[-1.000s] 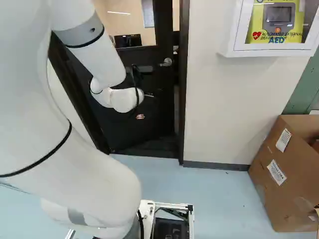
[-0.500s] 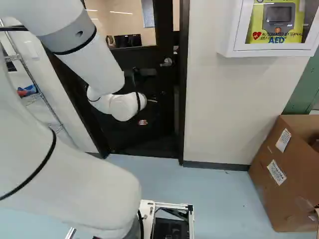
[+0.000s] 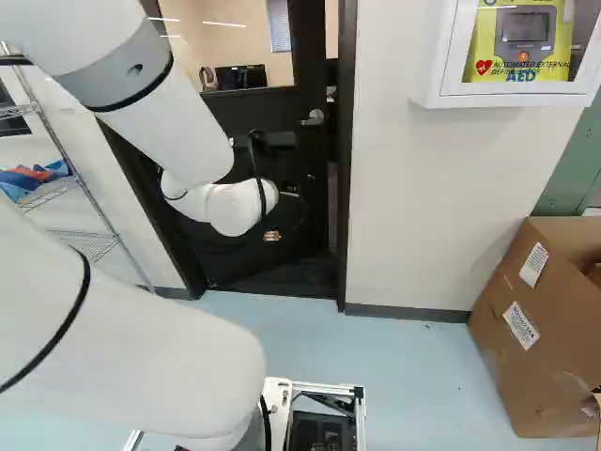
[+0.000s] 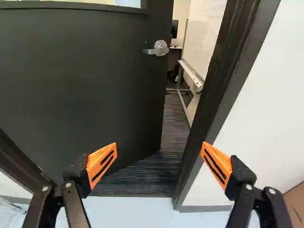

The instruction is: Open the door and move inside

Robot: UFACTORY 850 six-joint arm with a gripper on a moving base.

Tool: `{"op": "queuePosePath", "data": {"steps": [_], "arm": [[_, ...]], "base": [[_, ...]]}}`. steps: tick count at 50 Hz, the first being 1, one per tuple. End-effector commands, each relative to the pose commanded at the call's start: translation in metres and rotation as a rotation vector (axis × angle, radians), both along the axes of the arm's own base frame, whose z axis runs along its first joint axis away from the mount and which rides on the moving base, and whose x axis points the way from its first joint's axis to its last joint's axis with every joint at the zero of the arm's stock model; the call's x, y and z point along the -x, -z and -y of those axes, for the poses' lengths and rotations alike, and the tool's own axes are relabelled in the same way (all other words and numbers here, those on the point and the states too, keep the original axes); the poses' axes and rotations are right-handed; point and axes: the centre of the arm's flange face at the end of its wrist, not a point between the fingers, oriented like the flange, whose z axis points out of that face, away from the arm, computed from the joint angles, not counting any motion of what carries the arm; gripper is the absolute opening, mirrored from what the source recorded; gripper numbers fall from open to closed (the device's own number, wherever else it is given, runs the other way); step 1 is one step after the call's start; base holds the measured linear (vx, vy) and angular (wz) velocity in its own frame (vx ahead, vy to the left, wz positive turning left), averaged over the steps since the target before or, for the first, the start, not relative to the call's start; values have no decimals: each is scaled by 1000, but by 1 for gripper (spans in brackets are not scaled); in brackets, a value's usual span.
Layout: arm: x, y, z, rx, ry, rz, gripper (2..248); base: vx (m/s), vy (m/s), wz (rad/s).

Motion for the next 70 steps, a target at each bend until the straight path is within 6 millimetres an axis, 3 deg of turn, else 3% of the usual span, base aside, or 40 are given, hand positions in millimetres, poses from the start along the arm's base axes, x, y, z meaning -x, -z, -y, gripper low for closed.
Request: {"op": "queuePosePath", "data": {"steps": [47,70], "arm": [[0,0,0,0,0,0,247],[0,0,0,0,0,0,247]], "base": [[20,1,0],[86,26,118]]}}
